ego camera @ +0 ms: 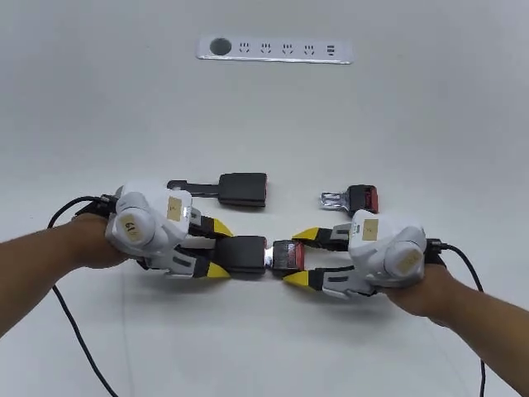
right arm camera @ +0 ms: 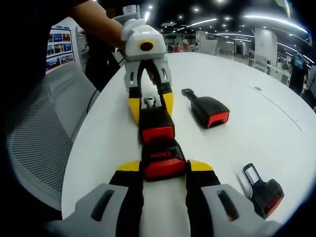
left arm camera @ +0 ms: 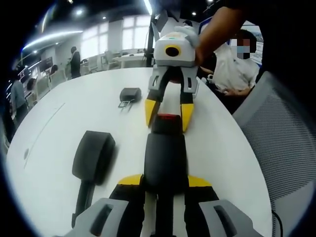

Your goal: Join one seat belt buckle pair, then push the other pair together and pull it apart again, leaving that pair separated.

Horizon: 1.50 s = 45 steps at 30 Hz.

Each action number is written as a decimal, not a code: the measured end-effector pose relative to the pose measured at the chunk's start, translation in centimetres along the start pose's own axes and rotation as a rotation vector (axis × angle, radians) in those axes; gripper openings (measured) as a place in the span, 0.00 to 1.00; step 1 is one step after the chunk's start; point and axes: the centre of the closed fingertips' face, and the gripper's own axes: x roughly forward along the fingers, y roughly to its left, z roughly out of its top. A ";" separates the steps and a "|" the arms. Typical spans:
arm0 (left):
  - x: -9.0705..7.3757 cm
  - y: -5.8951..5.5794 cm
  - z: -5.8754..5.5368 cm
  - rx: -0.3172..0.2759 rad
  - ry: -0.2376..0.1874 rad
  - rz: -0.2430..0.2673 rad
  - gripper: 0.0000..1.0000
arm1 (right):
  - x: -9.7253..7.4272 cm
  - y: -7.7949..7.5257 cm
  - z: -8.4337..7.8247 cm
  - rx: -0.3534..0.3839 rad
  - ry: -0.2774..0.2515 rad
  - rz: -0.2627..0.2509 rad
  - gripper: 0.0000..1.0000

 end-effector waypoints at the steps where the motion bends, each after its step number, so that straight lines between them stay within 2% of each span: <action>1: 0.0 0.0 0.0 -0.008 -0.002 -0.001 0.31 | 0.0 -0.1 -0.1 -0.001 0.000 0.000 0.31; 12: 0.0 0.1 -0.1 -0.008 0.004 0.003 0.31 | 0.0 -0.3 -0.2 0.015 -0.020 -0.013 0.33; 16: 0.2 -0.2 0.0 0.018 0.036 0.010 0.32 | 0.1 -0.1 -0.1 0.029 -0.014 -0.018 0.33; 21: 0.3 -0.2 -0.3 0.060 0.072 0.027 0.32 | 0.0 0.2 -0.1 0.021 0.013 -0.048 0.34; 23: 0.2 0.0 -0.4 0.049 0.079 0.029 0.33 | 0.0 0.2 -0.1 0.017 0.024 -0.053 0.34; 26: 0.5 -0.4 -0.2 0.055 0.094 0.030 0.33 | 0.1 0.3 -0.2 0.000 0.047 -0.059 0.35; 29: 0.4 -0.2 -0.3 0.049 0.106 0.046 0.34 | 0.0 0.2 -0.2 0.042 0.063 -0.070 0.35; 31: 0.4 -0.2 -0.4 0.044 0.116 0.060 0.41 | 0.0 0.1 -0.3 0.070 0.063 -0.082 0.39; 32: 0.4 -0.4 -0.3 0.045 0.120 0.055 0.47 | -0.2 0.1 0.0 0.079 0.047 -0.080 0.47; 34: 0.2 -0.8 -0.1 0.019 0.099 0.045 0.57 | -0.4 0.0 0.4 0.084 0.027 -0.095 0.58; 37: -0.5 -0.7 0.4 0.005 0.088 0.065 0.66 | -1.4 -0.3 0.9 0.091 0.004 -0.109 0.63; 38: -0.8 -0.8 0.8 -0.009 0.065 0.062 0.72 | -1.7 -0.5 1.0 0.111 -0.006 -0.107 0.68; 40: -1.4 -0.4 1.1 -0.018 0.066 0.079 0.79 | -2.3 -1.0 0.9 0.098 -0.008 -0.123 0.79; 44: -2.9 0.8 1.5 -0.007 0.056 0.114 0.80 | -3.9 -2.0 0.8 0.093 -0.006 -0.136 0.77; 45: -3.4 1.3 1.9 0.000 0.046 0.126 0.80 | -4.4 -2.5 0.7 0.090 -0.005 -0.141 0.78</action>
